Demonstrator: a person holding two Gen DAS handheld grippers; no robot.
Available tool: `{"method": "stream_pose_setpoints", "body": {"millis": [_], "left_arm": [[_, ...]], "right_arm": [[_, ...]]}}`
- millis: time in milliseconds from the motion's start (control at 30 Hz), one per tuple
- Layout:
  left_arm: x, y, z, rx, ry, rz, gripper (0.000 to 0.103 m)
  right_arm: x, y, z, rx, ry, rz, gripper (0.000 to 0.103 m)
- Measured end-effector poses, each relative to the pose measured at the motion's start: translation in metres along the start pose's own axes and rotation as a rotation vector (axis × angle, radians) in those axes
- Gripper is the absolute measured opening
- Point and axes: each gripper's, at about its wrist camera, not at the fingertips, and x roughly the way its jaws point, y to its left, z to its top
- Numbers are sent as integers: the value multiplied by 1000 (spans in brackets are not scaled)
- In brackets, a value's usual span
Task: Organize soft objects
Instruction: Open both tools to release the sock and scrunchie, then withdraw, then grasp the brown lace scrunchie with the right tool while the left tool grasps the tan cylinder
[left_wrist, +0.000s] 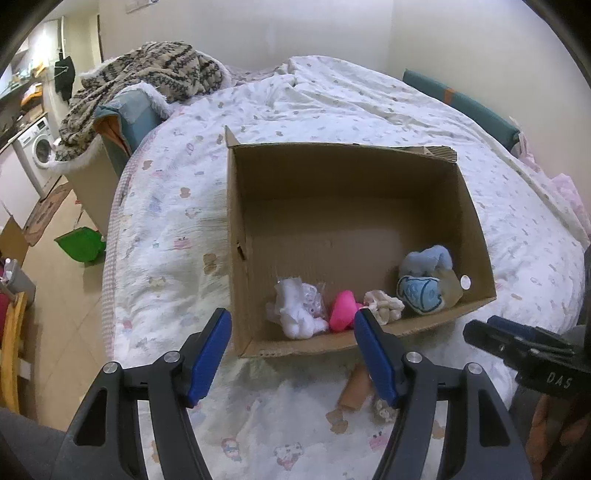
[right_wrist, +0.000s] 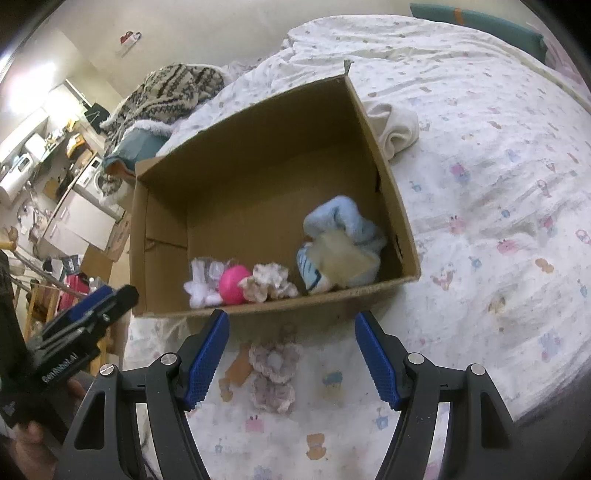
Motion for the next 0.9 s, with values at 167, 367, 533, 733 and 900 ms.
{"method": "stream_pose_setpoints", "body": {"millis": [167,367,533,733,900], "left_arm": [[-4,5,-6,-8,15,25,66],[-10,6,-20,-31,55,15,66],[-5,6,-32,-53,121,-1,66],[-5,9,-35,-63,129,18,66],[-1,17,-33,-103,145,23,66]], "right_arm": [[2,4,-8,-10,15,-18,75],[18,4,-17,1,86,-52,75],[48,-4,-22,28,183,-113,75],[84,7,-27,-57,270,-170,75],[98,24,-35,-155,285,-184,75]]}}
